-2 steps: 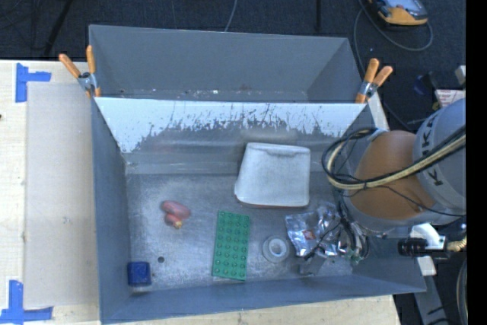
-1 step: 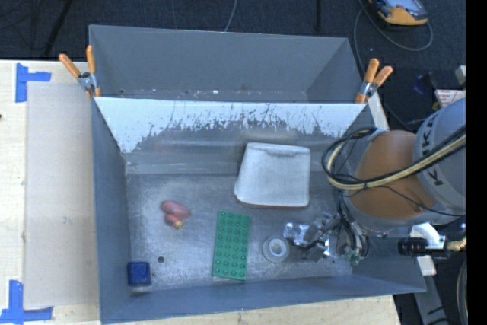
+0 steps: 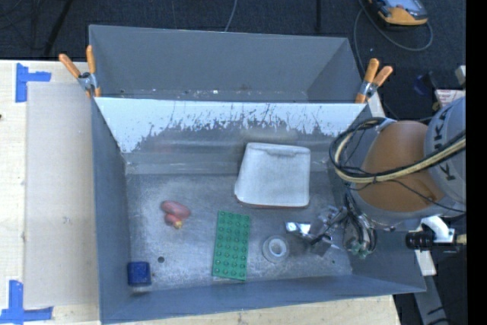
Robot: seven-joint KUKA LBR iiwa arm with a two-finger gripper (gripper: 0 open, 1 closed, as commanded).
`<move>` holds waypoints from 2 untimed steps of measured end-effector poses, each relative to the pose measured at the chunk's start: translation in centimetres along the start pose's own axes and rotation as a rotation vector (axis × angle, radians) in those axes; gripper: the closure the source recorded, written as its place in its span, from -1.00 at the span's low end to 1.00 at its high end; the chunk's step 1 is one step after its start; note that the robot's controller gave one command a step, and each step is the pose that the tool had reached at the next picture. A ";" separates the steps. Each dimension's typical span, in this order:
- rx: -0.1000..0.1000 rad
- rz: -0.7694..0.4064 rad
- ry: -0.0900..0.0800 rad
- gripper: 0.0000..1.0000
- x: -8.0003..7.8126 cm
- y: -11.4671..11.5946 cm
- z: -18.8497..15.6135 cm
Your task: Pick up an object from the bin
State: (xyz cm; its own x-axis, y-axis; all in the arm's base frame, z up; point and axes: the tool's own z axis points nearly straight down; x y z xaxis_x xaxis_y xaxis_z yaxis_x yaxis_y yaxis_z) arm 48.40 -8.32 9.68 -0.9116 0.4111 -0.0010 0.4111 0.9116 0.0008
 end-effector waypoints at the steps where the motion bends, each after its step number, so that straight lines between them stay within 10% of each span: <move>1: 0.000 -0.005 -0.002 1.00 -0.1 0.0 -4.9; 2: -0.001 -0.011 -0.003 1.00 -0.2 0.0 -9.5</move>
Offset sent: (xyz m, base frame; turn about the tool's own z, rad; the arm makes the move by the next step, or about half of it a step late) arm 0.0000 0.0000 0.0466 0.0000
